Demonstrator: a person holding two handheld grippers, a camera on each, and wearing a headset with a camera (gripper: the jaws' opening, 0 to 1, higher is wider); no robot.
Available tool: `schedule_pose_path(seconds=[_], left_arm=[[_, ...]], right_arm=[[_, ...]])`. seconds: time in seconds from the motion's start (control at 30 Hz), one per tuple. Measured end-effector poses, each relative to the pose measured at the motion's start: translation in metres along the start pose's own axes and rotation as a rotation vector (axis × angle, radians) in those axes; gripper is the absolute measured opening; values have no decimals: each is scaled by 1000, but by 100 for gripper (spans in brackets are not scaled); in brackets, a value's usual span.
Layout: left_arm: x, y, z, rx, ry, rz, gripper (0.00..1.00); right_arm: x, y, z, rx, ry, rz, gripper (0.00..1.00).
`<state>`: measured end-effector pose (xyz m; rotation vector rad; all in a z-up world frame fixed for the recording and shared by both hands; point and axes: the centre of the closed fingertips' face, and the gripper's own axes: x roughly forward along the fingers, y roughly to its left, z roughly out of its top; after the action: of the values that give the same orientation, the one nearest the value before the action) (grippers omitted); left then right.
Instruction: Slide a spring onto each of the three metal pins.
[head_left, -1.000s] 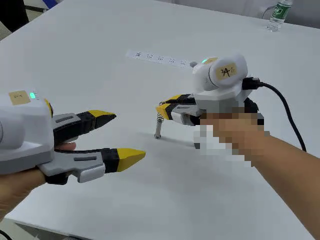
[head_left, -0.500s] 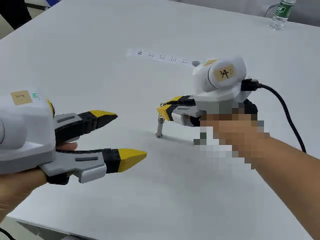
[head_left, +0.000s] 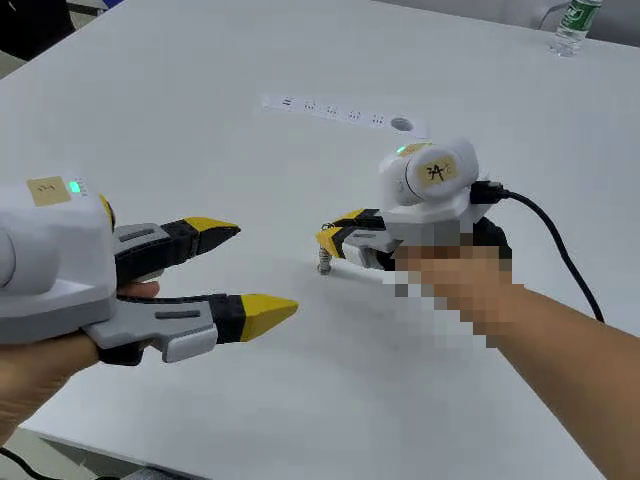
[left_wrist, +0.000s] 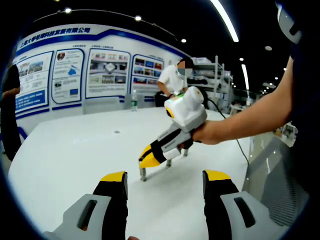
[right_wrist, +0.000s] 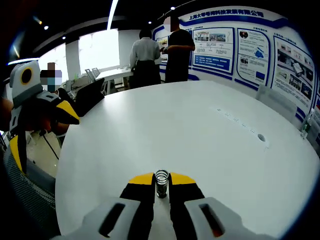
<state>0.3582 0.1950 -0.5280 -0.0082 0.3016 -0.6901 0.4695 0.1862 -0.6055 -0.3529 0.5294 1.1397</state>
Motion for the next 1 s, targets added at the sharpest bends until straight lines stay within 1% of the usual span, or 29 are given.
schedule_pose_path(seconds=[0.23,0.4,0.6,0.73,0.87,1.0], left_arm=[[-1,1,-1,-1,1,3,62],[-1,1,0,-1,0,4,61],[-1,2,0,1,2,5,61],[0,1,0,3,4,2,61],[1,0,0,7,5,-2,62],[3,-2,0,12,7,-6,62]], right_arm=[[8,-1,-12,1,28,-3,12],[11,-2,-16,-7,47,-5,12],[12,-3,-18,-5,52,-5,12],[10,-2,-18,-6,54,-6,15],[5,-1,-18,-15,55,-12,16],[-6,1,-14,-9,29,-20,18]])
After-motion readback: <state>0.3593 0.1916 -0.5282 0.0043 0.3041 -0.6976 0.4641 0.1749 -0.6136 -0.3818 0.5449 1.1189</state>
